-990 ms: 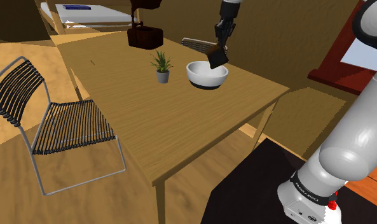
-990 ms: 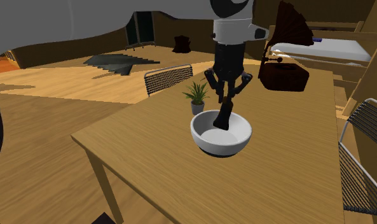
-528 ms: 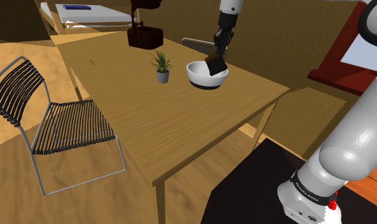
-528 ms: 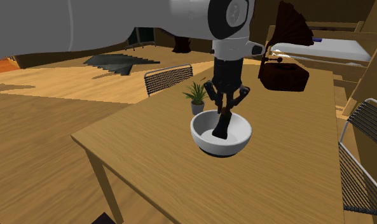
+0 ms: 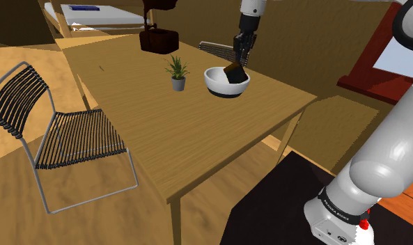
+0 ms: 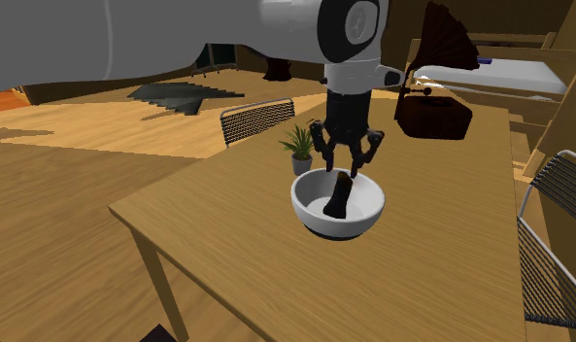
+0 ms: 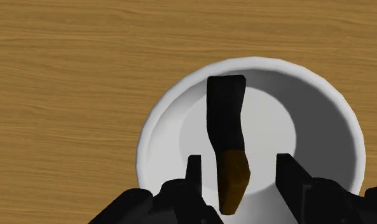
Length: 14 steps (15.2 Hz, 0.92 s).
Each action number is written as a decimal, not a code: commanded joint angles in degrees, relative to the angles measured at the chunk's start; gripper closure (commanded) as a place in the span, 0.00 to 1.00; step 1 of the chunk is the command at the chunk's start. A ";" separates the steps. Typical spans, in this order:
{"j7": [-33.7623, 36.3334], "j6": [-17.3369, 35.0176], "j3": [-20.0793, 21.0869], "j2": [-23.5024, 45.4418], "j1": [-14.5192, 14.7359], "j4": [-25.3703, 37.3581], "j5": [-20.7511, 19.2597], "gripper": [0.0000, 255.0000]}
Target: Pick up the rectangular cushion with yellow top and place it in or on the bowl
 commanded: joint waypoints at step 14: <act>-0.05 -7.77 -0.01 1.40 -0.02 9.18 0.08 0.00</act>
